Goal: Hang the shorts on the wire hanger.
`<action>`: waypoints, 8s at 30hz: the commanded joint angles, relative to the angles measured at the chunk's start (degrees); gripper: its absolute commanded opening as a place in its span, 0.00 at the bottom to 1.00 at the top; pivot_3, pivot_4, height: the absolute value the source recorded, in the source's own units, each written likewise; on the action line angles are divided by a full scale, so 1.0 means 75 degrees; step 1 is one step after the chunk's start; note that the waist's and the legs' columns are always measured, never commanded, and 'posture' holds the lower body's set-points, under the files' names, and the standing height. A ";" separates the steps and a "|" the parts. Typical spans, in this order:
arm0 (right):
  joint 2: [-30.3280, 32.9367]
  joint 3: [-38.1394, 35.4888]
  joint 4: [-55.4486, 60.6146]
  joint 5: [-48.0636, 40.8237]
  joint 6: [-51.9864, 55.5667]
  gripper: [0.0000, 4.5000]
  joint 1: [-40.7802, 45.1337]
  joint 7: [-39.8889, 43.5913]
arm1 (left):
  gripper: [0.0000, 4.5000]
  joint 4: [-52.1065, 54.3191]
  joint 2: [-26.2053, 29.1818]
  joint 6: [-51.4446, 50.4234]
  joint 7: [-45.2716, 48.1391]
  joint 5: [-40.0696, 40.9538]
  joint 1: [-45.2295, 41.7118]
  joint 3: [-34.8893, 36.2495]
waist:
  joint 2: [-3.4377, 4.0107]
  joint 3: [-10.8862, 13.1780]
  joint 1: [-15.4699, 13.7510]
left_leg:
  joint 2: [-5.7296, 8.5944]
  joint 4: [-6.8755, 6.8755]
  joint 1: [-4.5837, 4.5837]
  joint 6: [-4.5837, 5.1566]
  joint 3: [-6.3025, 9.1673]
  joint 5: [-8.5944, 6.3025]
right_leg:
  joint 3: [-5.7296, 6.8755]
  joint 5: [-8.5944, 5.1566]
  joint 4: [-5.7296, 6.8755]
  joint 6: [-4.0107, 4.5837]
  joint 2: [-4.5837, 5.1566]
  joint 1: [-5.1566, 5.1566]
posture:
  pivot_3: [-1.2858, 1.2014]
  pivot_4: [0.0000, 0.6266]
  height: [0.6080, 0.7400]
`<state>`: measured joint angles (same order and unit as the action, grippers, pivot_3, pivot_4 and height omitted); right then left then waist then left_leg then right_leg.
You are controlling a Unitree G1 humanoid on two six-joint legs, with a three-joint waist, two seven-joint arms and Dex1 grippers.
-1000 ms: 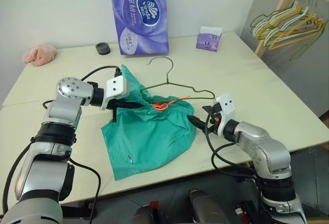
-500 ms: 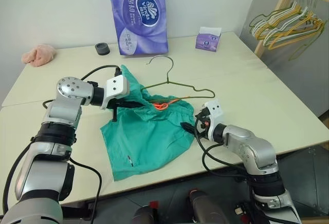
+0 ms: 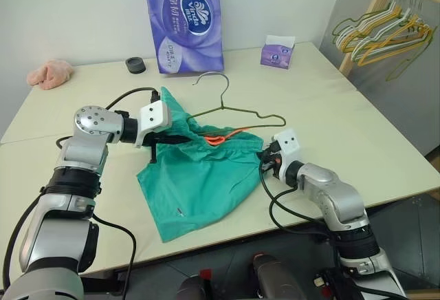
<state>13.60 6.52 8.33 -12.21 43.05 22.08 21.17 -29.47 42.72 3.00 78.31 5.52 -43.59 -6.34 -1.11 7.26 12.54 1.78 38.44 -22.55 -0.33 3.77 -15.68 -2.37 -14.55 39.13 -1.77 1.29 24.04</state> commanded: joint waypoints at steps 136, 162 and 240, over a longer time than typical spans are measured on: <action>0.3656 0.1912 0.0717 0.0299 -0.0384 0.00 0.2607 0.5527 | 0.81 0.0671 0.0626 -0.1362 0.0302 0.0614 0.0504 0.0221 | 0.0002 0.0001 0.0005 | -0.0002 0.0046 -0.0034 0.0000 0.0024 -0.0006 | 0.0024 0.0000 -0.0004 0.0000 -0.0002 0.0005 | 0.42 0.14 1.00; 0.2493 -0.6379 0.2888 -0.0908 0.6572 0.00 -0.1732 0.1181 | 0.99 0.4295 -0.1253 -0.4878 0.0153 0.3752 0.0478 -0.0084 | 0.0032 0.0017 -0.0187 | 0.0038 0.0060 -0.0012 0.0002 0.0012 -0.0008 | 0.0006 -0.0004 -0.0014 -0.0008 0.0019 -0.0046 | 0.37 0.22 1.00; 0.4759 -0.3723 -0.1300 0.0539 -0.4989 0.99 0.2618 -0.0379 | 1.00 0.4026 -0.2898 -0.4095 -0.3467 0.1881 -0.1097 -0.0028 | 0.0140 0.0349 0.0906 | 0.0069 0.0050 0.0133 0.0158 -0.0336 -0.0138 | -0.0348 -0.0038 -0.0045 -0.0228 0.0005 -0.0106 | 0.43 0.20 1.00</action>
<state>50.87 -23.06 -4.27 -6.29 7.56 42.82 16.58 -2.49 19.73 -28.45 55.17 21.19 -52.73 -8.58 -0.06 9.87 19.33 2.29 38.86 -21.49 0.86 1.26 -16.71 -4.99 -14.81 38.79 -3.49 1.33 23.25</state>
